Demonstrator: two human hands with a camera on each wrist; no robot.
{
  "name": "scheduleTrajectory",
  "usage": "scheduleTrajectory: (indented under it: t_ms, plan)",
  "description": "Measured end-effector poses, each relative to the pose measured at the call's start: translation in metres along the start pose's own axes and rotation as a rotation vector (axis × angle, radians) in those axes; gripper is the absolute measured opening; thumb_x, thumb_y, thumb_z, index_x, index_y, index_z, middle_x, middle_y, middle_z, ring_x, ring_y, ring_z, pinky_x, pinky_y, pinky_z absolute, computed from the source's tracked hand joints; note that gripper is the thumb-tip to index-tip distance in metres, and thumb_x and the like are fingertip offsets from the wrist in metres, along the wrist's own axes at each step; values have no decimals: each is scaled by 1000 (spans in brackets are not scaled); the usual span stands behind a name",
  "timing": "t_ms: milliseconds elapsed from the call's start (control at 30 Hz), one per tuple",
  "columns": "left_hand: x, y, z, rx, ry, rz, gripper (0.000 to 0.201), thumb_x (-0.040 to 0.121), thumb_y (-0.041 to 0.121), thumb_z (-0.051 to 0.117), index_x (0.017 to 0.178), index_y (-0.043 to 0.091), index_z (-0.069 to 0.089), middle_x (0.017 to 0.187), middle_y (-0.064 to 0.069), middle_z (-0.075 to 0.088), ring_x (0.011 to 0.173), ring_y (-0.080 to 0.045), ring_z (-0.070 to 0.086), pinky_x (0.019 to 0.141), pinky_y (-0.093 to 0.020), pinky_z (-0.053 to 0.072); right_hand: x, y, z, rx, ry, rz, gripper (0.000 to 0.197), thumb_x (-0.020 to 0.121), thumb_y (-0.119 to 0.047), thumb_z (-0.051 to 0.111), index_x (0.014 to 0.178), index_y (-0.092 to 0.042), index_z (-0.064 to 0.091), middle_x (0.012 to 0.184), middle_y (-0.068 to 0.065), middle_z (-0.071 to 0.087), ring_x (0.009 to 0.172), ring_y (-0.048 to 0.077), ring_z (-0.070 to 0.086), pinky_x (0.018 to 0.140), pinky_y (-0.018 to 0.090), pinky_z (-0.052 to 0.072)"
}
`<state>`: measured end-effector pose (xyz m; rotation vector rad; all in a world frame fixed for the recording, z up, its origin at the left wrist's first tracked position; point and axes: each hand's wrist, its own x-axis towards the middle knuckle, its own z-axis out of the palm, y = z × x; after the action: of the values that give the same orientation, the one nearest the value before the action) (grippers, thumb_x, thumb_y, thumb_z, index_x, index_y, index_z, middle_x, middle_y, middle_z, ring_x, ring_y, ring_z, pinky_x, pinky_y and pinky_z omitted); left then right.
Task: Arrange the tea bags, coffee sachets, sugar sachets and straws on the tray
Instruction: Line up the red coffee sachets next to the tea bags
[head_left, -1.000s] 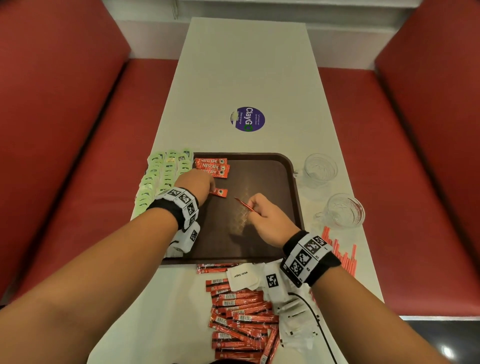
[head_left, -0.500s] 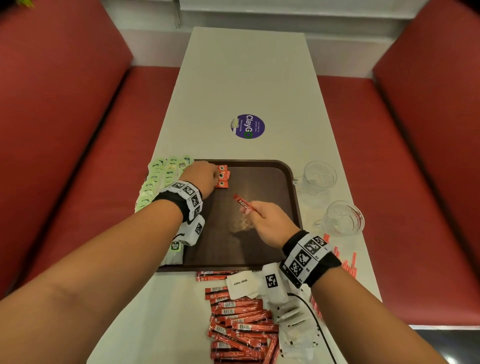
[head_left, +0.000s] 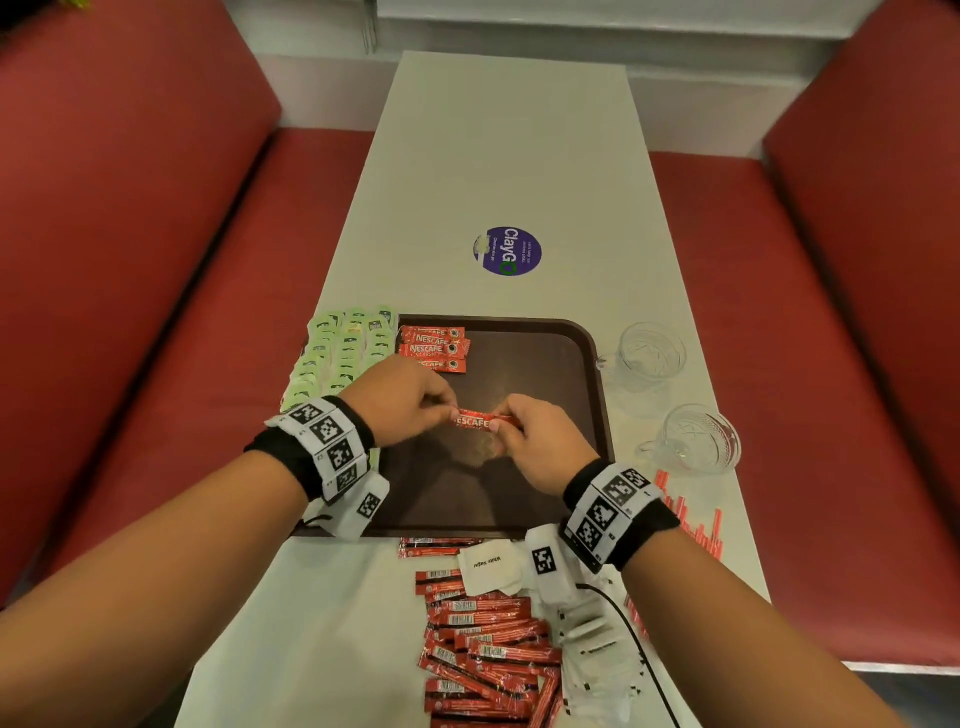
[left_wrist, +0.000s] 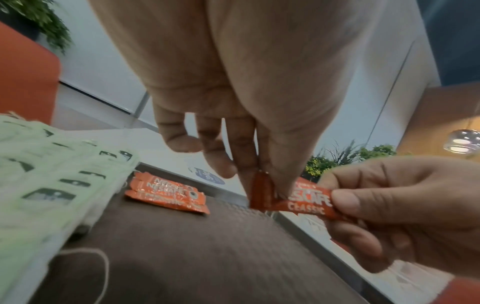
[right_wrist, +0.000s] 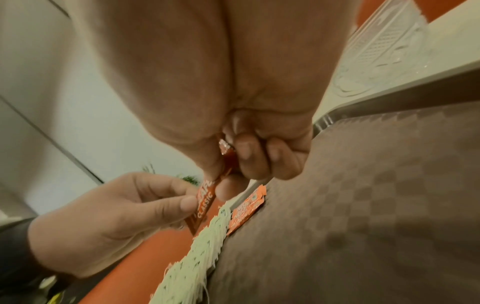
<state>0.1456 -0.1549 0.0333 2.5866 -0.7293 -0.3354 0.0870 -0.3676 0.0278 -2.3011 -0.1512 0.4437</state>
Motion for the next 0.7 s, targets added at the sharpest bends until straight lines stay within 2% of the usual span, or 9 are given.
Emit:
scheduleTrajectory:
  t_ms: [67, 133, 267, 300, 367, 433, 533, 633, 700]
  plan:
    - [-4, 0, 6, -4, -49, 22, 8, 88, 33, 70, 93, 32, 76, 77, 15, 67, 71, -2, 57, 66, -18, 42, 1, -2, 6, -22, -17, -23, 13, 103, -26, 52, 90, -28, 56, 77, -8, 66, 68, 4, 58, 58, 14, 35]
    - [-5, -1, 11, -11, -69, 9, 8, 89, 30, 70, 95, 31, 76, 79, 14, 67, 74, -2, 58, 69, -18, 41, 1, -3, 12, -13, -23, 7, 1, 101, -28, 55, 100, -28, 55, 83, -8, 66, 73, 4, 59, 64, 19, 39]
    - [2, -23, 14, 139, -103, -204, 10, 92, 32, 66, 97, 29, 74, 89, 9, 70, 84, -11, 61, 78, -29, 48, -6, -4, 22, -78, 14, 24, 47, 92, -36, 68, 132, -27, 44, 96, -9, 64, 86, 10, 62, 80, 28, 51]
    - [5, -28, 15, 174, -119, -238, 11, 92, 33, 67, 98, 28, 75, 91, 9, 70, 85, -11, 61, 80, -30, 49, -10, -7, 24, -135, -13, -4, 49, 90, -37, 69, 132, -27, 46, 105, -8, 63, 93, 12, 62, 86, 32, 52]
    - [10, -32, 20, 221, -134, -272, 12, 90, 36, 68, 98, 30, 75, 92, 10, 71, 87, -12, 62, 84, -32, 51, -18, -11, 33, -292, -144, -116, 36, 90, -37, 69, 122, -27, 56, 114, -5, 60, 101, 16, 60, 92, 37, 52]
    - [15, -33, 24, 272, -146, -292, 14, 90, 41, 67, 98, 33, 74, 94, 11, 71, 90, -12, 62, 86, -34, 51, -25, -15, 42, -422, -308, -232, 23, 93, -35, 65, 114, -26, 64, 110, -2, 57, 101, 19, 57, 90, 37, 51]
    - [22, -34, 26, 327, -127, -309, 17, 91, 44, 64, 101, 34, 74, 96, 11, 72, 94, -14, 63, 87, -36, 52, -30, -16, 54, -539, -442, -365, 25, 96, -31, 59, 117, -22, 70, 106, 4, 57, 99, 26, 57, 81, 35, 47]
    - [27, -34, 27, 313, -83, -304, 18, 89, 41, 67, 104, 32, 73, 96, 11, 72, 96, -14, 63, 89, -36, 52, -35, -20, 62, -679, -523, -403, 30, 100, -33, 54, 119, -15, 69, 110, 9, 60, 101, 31, 59, 79, 38, 46]
    - [29, -33, 28, 292, -110, -294, 16, 88, 38, 69, 102, 31, 73, 93, 12, 72, 94, -12, 64, 87, -34, 52, -40, -21, 67, -779, -556, -396, 33, 102, -32, 49, 122, -11, 66, 113, 11, 61, 101, 32, 60, 79, 41, 47]
